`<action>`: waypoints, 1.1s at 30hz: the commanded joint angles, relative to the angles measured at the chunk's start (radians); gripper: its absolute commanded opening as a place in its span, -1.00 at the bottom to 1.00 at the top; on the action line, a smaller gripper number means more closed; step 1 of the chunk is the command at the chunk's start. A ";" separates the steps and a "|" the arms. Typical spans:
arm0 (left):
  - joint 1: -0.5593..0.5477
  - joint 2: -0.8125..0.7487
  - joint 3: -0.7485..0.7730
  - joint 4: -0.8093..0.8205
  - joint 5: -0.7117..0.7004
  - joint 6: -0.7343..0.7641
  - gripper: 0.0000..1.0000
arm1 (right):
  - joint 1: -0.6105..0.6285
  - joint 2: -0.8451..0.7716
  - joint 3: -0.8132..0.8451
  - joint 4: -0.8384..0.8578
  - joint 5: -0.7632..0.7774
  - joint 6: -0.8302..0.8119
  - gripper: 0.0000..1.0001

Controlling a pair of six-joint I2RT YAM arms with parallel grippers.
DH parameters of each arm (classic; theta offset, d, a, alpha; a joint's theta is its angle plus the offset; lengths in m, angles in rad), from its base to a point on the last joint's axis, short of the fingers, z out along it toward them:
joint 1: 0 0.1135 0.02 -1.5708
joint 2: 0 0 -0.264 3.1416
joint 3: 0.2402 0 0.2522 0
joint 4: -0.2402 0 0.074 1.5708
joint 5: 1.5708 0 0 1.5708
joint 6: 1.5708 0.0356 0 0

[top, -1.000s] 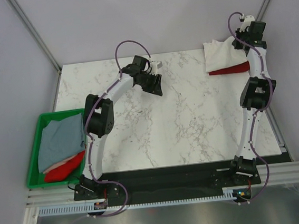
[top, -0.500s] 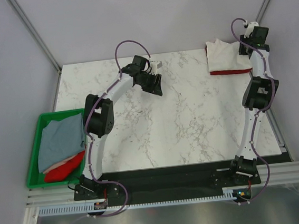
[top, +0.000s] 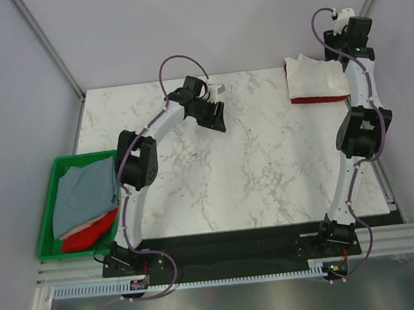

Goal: Fold and stack the t-shirts
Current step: Neatly place the folded tshirt to the corner

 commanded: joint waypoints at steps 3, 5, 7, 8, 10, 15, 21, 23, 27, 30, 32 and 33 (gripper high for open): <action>0.011 -0.022 0.030 0.016 0.040 -0.005 0.12 | 0.073 0.074 0.087 0.004 -0.075 0.034 0.16; 0.015 -0.035 0.022 0.014 0.049 -0.005 0.12 | 0.075 0.122 0.164 0.002 -0.120 0.080 0.15; 0.023 -0.048 0.010 0.016 0.057 -0.006 0.11 | 0.078 0.165 0.181 0.033 -0.144 0.129 0.15; 0.026 -0.052 0.003 0.014 0.057 -0.006 0.11 | 0.079 0.173 0.183 0.047 -0.157 0.142 0.15; 0.031 -0.059 -0.012 0.016 0.058 -0.005 0.11 | 0.085 0.194 0.187 0.074 -0.166 0.160 0.15; 0.041 -0.065 -0.030 0.019 0.077 -0.008 0.10 | 0.095 0.256 0.217 0.128 -0.183 0.209 0.15; 0.049 -0.052 -0.024 0.025 0.092 -0.032 0.10 | 0.108 0.323 0.250 0.191 -0.158 0.234 0.16; 0.051 -0.049 -0.020 0.026 0.092 -0.032 0.09 | 0.115 0.340 0.258 0.200 -0.160 0.238 0.16; 0.051 -0.035 -0.007 0.028 0.090 -0.032 0.09 | 0.124 0.368 0.273 0.235 -0.146 0.255 0.15; 0.051 -0.027 0.005 0.028 0.089 -0.037 0.09 | 0.133 0.386 0.287 0.255 -0.120 0.254 0.15; 0.051 -0.023 0.013 0.029 0.090 -0.038 0.09 | 0.134 0.395 0.289 0.269 -0.083 0.255 0.13; 0.051 -0.021 0.017 0.029 0.092 -0.040 0.09 | 0.134 0.398 0.293 0.274 -0.068 0.254 0.12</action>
